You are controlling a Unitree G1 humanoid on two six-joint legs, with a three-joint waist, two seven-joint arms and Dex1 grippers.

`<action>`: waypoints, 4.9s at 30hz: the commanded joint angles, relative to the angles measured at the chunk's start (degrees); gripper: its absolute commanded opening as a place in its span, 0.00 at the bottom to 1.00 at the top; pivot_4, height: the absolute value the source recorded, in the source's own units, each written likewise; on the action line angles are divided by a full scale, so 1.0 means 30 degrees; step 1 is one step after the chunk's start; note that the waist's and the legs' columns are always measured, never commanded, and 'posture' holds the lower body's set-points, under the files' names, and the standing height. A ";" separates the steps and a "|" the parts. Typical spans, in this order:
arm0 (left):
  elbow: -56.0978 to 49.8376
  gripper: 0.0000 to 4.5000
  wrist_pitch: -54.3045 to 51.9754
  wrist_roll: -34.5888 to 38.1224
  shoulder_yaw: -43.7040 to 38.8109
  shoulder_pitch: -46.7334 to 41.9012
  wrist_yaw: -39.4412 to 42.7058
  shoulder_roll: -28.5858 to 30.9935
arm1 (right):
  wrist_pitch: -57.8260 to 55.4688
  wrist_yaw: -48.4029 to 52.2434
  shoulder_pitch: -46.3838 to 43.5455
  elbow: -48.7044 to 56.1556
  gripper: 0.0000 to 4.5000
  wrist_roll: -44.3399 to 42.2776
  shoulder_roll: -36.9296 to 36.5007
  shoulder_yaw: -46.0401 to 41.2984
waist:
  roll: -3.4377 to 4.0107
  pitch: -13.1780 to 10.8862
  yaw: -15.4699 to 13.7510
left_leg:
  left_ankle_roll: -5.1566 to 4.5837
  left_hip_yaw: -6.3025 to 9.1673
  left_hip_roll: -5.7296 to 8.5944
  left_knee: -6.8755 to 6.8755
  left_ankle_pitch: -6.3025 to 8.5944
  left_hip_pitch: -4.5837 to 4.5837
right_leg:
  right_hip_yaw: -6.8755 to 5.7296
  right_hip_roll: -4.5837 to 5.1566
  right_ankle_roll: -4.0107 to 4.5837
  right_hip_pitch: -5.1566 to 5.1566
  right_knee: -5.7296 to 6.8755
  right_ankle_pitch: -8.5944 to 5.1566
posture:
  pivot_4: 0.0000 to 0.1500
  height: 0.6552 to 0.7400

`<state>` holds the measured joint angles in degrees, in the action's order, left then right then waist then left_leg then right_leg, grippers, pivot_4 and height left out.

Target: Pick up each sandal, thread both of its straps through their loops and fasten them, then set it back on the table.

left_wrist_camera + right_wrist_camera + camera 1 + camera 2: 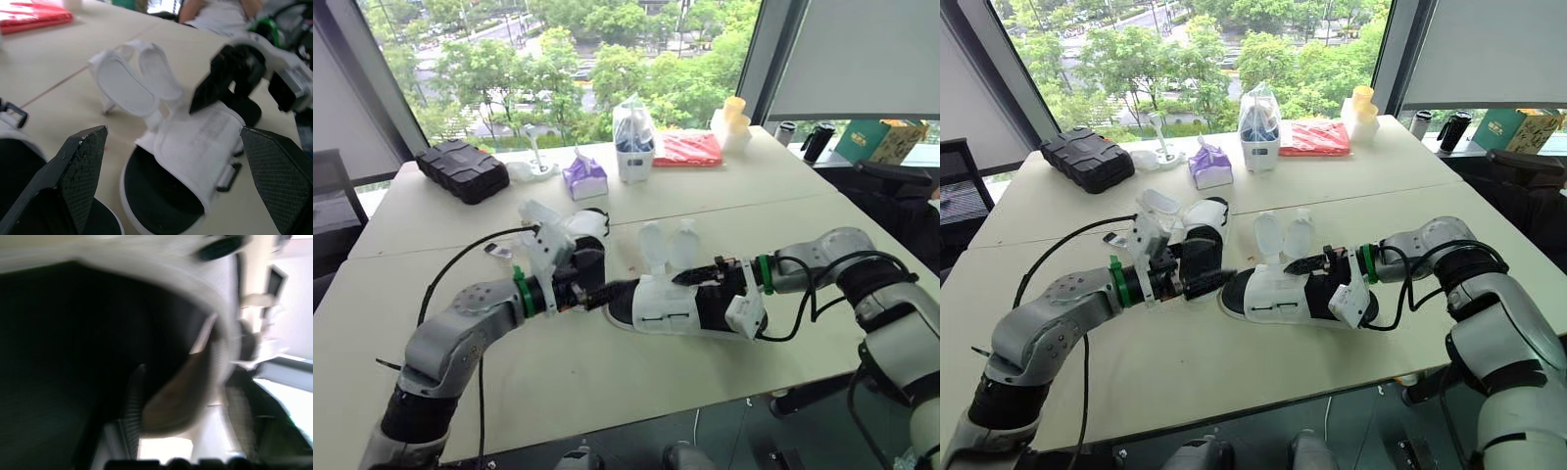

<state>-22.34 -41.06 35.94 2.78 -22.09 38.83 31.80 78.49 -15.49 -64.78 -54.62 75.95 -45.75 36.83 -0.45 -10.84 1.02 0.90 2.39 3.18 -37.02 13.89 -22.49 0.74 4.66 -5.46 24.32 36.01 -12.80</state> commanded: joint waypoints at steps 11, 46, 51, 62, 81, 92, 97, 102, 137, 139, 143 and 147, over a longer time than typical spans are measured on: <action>0.7439 0.59 0.8460 -0.4739 0.2679 -0.2972 0.7023 0.0157 | 0.4671 1.5725 -0.8453 -2.0936 1.00 -0.4355 0.1767 -0.4968 | -0.0031 -0.0012 0.0590 | -0.0326 -0.0156 -0.0033 0.0008 0.0155 0.0253 | 0.0050 -0.0005 0.0000 -0.0340 -0.0250 0.0000 | 1.00 1.00; 1.7497 0.01 1.5327 -0.9694 0.4114 -0.5538 0.9574 -0.3752 | -3.1345 2.7818 -1.0217 -2.1793 1.00 -1.7765 0.3849 -2.0851 | -0.0006 -0.0006 0.0494 | -0.0331 -0.0174 -0.0014 0.0048 0.0232 0.0239 | 0.0104 0.0139 -0.0106 -0.0265 -0.0214 0.0025 | 1.00 1.00; 1.7065 0.01 1.5058 -0.9706 0.3994 -0.5388 0.9510 -0.3718 | -3.2222 2.6631 -1.0272 -2.1793 1.00 -1.9561 0.5181 -2.1135 | -0.0001 0.0001 0.0453 | -0.0317 -0.0185 0.0018 -0.0018 0.0215 -0.0010 | 0.0106 0.0154 -0.0126 0.0016 -0.0095 0.0043 | 1.00 1.00; 1.6675 0.01 1.4781 -0.9809 0.3905 -0.5198 0.9362 -0.3728 | -3.3968 2.6355 -1.0239 -1.9330 1.00 -2.2774 0.5867 -2.1110 | -0.0002 0.0001 0.0471 | -0.0322 -0.0187 0.0018 -0.0021 0.0212 -0.0005 | 0.0099 0.0114 -0.0128 0.0025 -0.0049 0.0042 | 1.00 1.00; 1.6440 0.00 1.4609 -0.9711 0.3933 -0.5234 0.9273 -0.3987 | -4.2469 2.5182 -0.6696 -0.6621 0.71 -2.8486 0.7140 -2.0671 | -0.0003 0.0002 0.0369 | -0.0326 -0.0190 0.0019 -0.0034 0.0212 -0.0012 | 0.0100 0.0119 -0.0132 0.0044 -0.0016 0.0042 | 1.00 1.00; 1.6414 0.00 1.4630 -0.9738 0.3909 -0.5167 0.9244 -0.4003 | -4.9901 2.2544 0.1319 1.4441 0.01 -3.4157 0.8659 -1.9153 | -0.0002 0.0006 0.0038 | -0.0329 -0.0183 0.0011 -0.0051 0.0210 -0.0062 | 0.0095 0.0116 -0.0135 0.0119 0.0031 0.0043 | 1.00 1.00; 1.6337 0.00 1.4552 -0.9733 0.3891 -0.5110 0.9263 -0.3967 | -4.6486 2.3556 0.5876 2.2205 0.01 -3.4374 0.7047 -1.5679 | -0.0008 0.0009 -0.0028 | -0.0334 -0.0189 0.0008 -0.0055 0.0209 -0.0080 | 0.0089 0.0103 -0.0139 0.0132 0.0029 0.0041 | 1.00 1.00; 1.6387 0.00 1.4521 -0.9754 0.3929 -0.5125 0.9365 -0.3933 | -3.3039 2.4921 1.2727 2.7093 0.01 -2.8305 0.3057 -1.0069 | -0.0036 0.0014 -0.0086 | -0.0348 -0.0191 0.0012 -0.0081 0.0216 -0.0074 | 0.0059 0.0092 -0.0191 0.0090 0.0010 0.0008 | 1.00 1.00; 1.6291 0.00 1.4437 -0.9965 0.4199 -0.4945 0.9423 -0.4062 | -1.9478 2.6246 1.7380 2.2969 0.98 -3.2334 -0.9645 -0.7690 | -0.0087 0.0013 -0.0198 | -0.0392 -0.0215 -0.0016 -0.0151 0.0231 0.0046 | 0.0113 0.0090 -0.0180 -0.0091 -0.0036 -0.0017 | 1.00 1.00; 1.6334 0.00 1.4486 -1.0002 0.4222 -0.4966 0.9489 -0.4098 | -2.3304 2.7502 1.8469 2.4177 0.98 -3.5456 -1.0913 -0.8487 | -0.0083 0.0016 -0.0199 | -0.0395 -0.0208 -0.0021 -0.0158 0.0233 0.0045 | 0.0106 0.0126 -0.0162 -0.0096 -0.0039 -0.0025 | 1.00 1.00; 1.6372 0.00 1.4466 -1.0047 0.4186 -0.5021 0.9527 -0.4183 | -3.0355 2.7928 1.9292 2.5284 0.98 -3.9692 -1.1607 -0.9667 | -0.0085 0.0017 -0.0199 | -0.0400 -0.0193 -0.0049 -0.0162 0.0237 0.0049 | 0.0101 0.0140 -0.0105 -0.0138 -0.0125 -0.0037 | 1.00 1.00; 1.6271 0.00 1.4425 -1.0044 0.4168 -0.4955 0.9520 -0.4245 | -3.6679 2.7010 1.8646 2.5684 0.98 -4.2434 -1.0514 -0.9488 | -0.0081 0.0021 -0.0275 | -0.0429 -0.0190 -0.0054 -0.0158 0.0257 0.0033 | 0.0091 0.0144 -0.0104 -0.0157 -0.0217 -0.0032 | 1.00 1.00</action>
<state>26.49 2.19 6.16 14.95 -36.90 67.38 19.17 -24.03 66.98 -7.49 21.13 -46.68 -78.75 8.99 -0.70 -10.77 0.19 -0.40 1.82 3.02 -37.49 14.67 -22.41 1.01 5.11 -5.77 23.84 35.32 -12.89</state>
